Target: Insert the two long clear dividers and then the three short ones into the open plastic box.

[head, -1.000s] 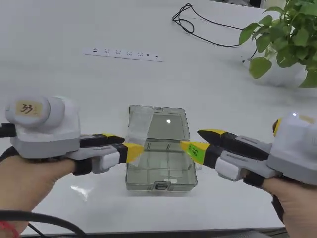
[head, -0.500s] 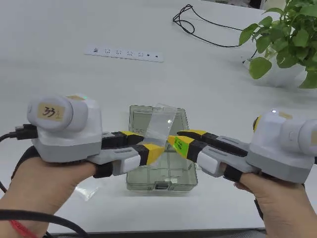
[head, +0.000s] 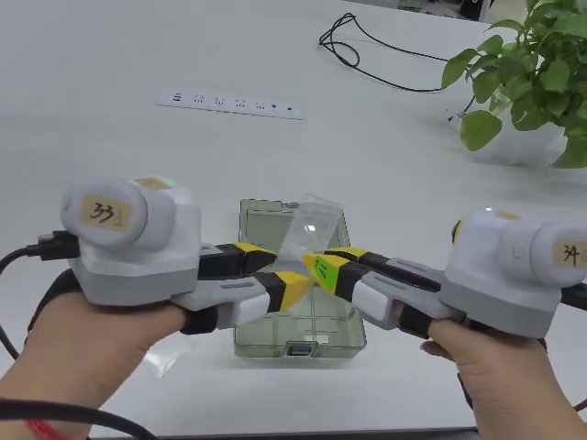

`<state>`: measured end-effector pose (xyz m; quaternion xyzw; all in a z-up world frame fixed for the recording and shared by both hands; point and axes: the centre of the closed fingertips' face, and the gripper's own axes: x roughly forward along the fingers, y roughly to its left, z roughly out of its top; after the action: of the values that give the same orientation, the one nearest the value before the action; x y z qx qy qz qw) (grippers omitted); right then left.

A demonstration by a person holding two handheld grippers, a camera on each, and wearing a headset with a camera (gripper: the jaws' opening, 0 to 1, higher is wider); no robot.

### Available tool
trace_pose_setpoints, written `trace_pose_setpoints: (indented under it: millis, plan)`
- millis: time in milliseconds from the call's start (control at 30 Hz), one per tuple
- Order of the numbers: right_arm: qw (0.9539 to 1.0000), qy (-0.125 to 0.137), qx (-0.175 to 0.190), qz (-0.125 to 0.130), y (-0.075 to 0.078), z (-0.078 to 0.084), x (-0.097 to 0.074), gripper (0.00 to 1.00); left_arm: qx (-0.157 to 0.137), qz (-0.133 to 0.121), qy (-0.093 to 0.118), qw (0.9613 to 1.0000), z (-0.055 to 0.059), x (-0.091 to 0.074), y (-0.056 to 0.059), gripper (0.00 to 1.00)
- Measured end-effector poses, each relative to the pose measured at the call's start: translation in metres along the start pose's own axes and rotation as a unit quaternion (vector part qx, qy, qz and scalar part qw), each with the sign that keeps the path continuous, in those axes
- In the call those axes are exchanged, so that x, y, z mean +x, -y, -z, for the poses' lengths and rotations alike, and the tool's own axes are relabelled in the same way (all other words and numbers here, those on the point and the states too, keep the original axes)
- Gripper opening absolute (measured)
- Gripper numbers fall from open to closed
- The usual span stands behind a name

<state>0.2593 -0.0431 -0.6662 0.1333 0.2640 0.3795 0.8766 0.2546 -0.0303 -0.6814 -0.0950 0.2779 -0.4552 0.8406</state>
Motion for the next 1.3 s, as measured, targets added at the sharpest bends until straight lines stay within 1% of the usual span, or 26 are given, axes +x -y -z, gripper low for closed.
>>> trace_pose_setpoints:
  millis: [67, 133, 167, 200, 233, 300, 367, 400, 467, 567, 700, 800, 833, 867, 900, 1067, 1133, 1200, 1300]
  plan:
    - [1.0000, -0.001, 0.003, 0.003, 0.000, 0.001, 0.001, 0.09, 0.001, -0.001, -0.001, 1.0000, 0.000, 0.000, 0.000, 0.30]
    - [0.9999, 0.002, 0.006, 0.008, 0.001, 0.000, 0.001, 0.08, 0.001, 0.000, 0.002, 1.0000, 0.000, 0.001, 0.000, 0.30]
    - [0.9999, 0.004, 0.008, 0.014, 0.002, -0.001, 0.000, 0.07, 0.001, 0.000, 0.004, 1.0000, -0.001, 0.001, -0.001, 0.26]
    - [0.9998, 0.006, 0.015, 0.013, 0.002, -0.001, 0.000, 0.07, 0.003, -0.006, 0.002, 1.0000, 0.000, 0.000, -0.003, 0.23]
    - [0.9996, 0.007, 0.023, 0.015, 0.003, -0.002, -0.001, 0.07, 0.004, -0.005, 0.004, 1.0000, 0.000, 0.001, -0.003, 0.22]
    - [0.9996, 0.008, 0.021, 0.019, 0.005, -0.003, -0.001, 0.07, -0.006, -0.006, 0.009, 0.9999, -0.001, 0.001, -0.003, 0.22]
    - [0.9995, 0.006, 0.025, 0.017, 0.004, -0.002, -0.001, 0.07, 0.002, -0.006, 0.006, 1.0000, 0.001, 0.001, -0.003, 0.21]
    - [0.9995, 0.006, 0.025, 0.017, 0.004, -0.002, -0.001, 0.07, 0.006, -0.005, 0.007, 0.9999, 0.000, 0.002, -0.003, 0.22]
    - [0.9996, 0.003, 0.023, 0.017, 0.004, -0.002, -0.001, 0.07, 0.002, 0.000, 0.008, 1.0000, 0.001, 0.001, 0.000, 0.23]
    - [0.9995, 0.002, 0.027, 0.018, 0.005, -0.002, -0.002, 0.07, 0.009, 0.002, 0.007, 0.9999, 0.001, 0.001, 0.000, 0.24]
    - [0.9992, 0.003, 0.033, 0.023, 0.009, -0.005, -0.004, 0.07, 0.015, 0.004, 0.007, 0.9999, 0.003, -0.001, -0.001, 0.28]
    - [0.9988, 0.002, 0.038, 0.031, 0.016, -0.007, -0.006, 0.07, 0.028, 0.010, 0.006, 0.9996, 0.006, -0.004, 0.000, 0.33]
    - [0.9986, 0.002, 0.041, 0.033, 0.018, -0.008, -0.007, 0.07, 0.042, 0.015, 0.009, 0.9990, 0.006, -0.005, 0.000, 0.34]
    - [0.9985, 0.001, 0.042, 0.037, 0.021, -0.008, -0.007, 0.07, 0.049, 0.017, 0.012, 0.9986, 0.006, -0.005, 0.001, 0.36]
    - [0.9980, -0.006, 0.044, 0.047, 0.026, -0.008, -0.009, 0.07, 0.060, 0.017, 0.012, 0.9979, 0.006, -0.007, 0.000, 0.37]
    - [0.9967, -0.022, 0.047, 0.063, 0.037, -0.007, -0.012, 0.07, 0.080, 0.022, 0.001, 0.9966, 0.015, -0.012, -0.004, 0.48]
    - [0.9960, -0.028, 0.048, 0.070, 0.042, -0.007, -0.013, 0.07, 0.088, 0.024, 0.001, 0.9958, 0.017, -0.014, -0.004, 0.52]
    - [0.9952, -0.033, 0.051, 0.076, 0.044, -0.007, -0.014, 0.07, 0.093, 0.027, -0.004, 0.9953, 0.020, -0.015, -0.005, 0.55]
    - [0.9941, -0.042, 0.055, 0.084, 0.048, -0.007, -0.014, 0.07, 0.107, 0.031, -0.005, 0.9938, 0.023, -0.018, -0.004, 0.60]
